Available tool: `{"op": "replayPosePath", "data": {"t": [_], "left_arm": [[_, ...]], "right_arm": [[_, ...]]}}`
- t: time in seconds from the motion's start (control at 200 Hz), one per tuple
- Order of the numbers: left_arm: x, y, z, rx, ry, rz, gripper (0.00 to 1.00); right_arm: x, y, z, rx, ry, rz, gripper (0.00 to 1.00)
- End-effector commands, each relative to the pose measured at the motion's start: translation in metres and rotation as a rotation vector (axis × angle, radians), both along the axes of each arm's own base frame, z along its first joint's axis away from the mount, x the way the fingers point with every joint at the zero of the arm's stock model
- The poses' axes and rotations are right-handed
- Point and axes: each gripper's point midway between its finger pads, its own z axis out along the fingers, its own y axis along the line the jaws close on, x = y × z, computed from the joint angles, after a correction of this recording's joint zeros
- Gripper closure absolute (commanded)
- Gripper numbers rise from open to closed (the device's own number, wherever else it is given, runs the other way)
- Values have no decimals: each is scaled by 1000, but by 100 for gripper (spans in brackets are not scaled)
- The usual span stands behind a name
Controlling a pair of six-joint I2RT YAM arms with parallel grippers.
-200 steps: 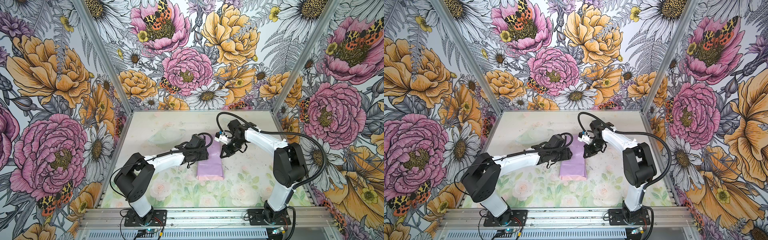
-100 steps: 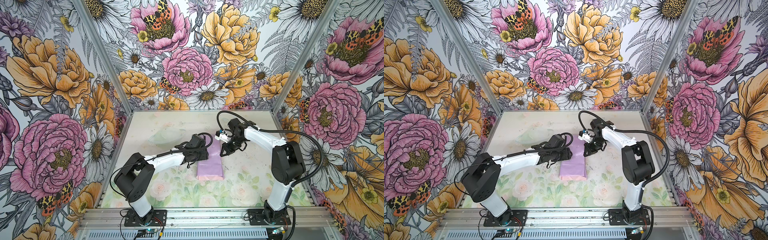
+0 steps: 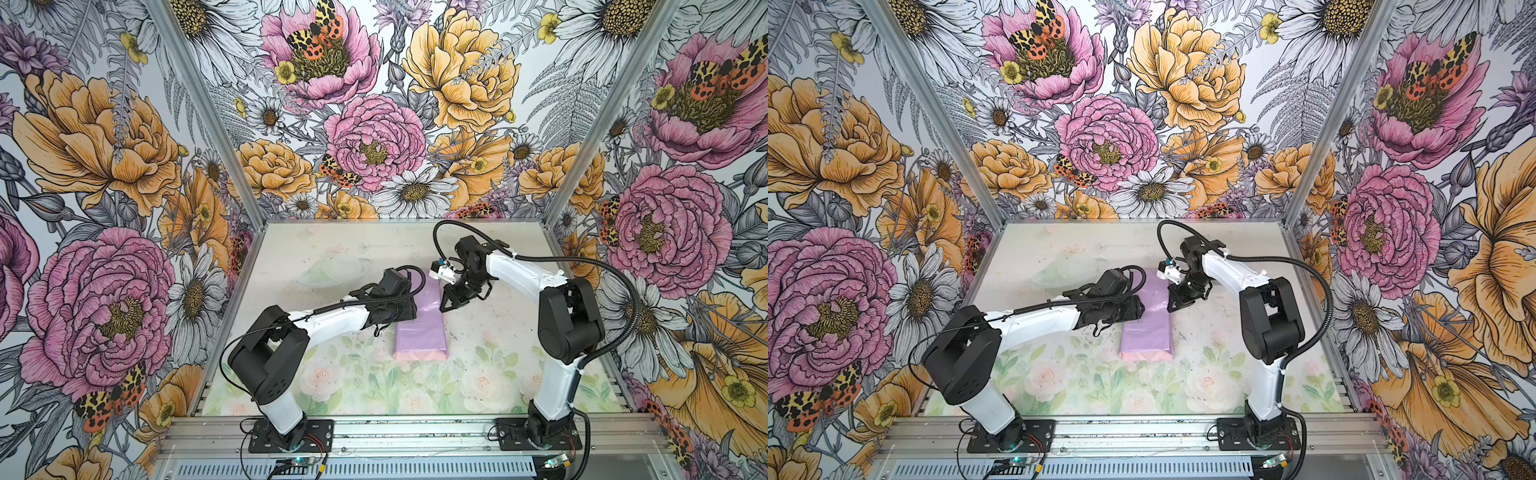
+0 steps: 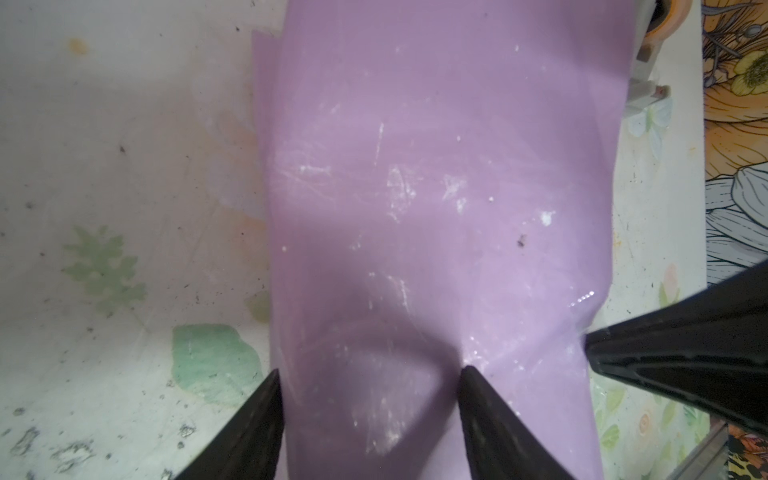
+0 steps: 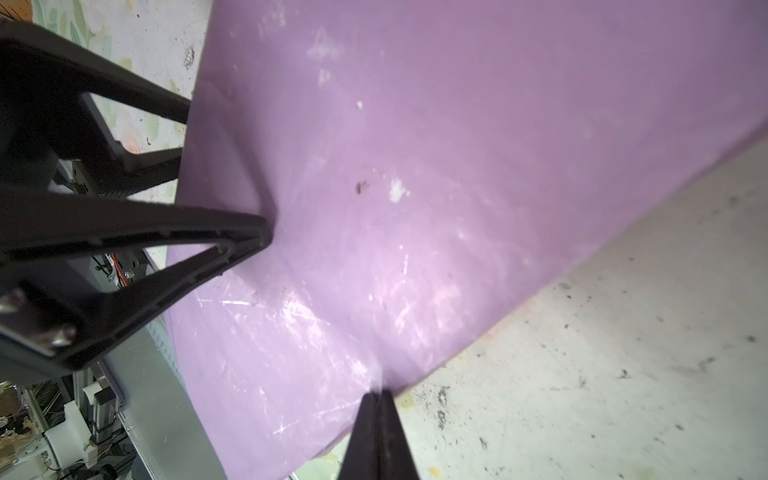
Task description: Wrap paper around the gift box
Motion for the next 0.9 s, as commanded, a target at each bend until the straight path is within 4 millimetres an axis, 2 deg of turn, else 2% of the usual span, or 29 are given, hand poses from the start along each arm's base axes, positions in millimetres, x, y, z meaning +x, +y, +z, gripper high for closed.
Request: {"op": "replayPosePath", "data": {"t": [0.0, 0.42, 0.896], "left_arm": [[0, 13, -12, 75, 15, 8, 34], [0, 13, -12, 75, 14, 7, 34], [0, 12, -11, 75, 14, 5, 34]], "right_arm": [[13, -1, -7, -13, -18, -13, 94], [16, -3, -11, -23, -11, -23, 76], [18, -12, -9, -33, -23, -43, 74]]}}
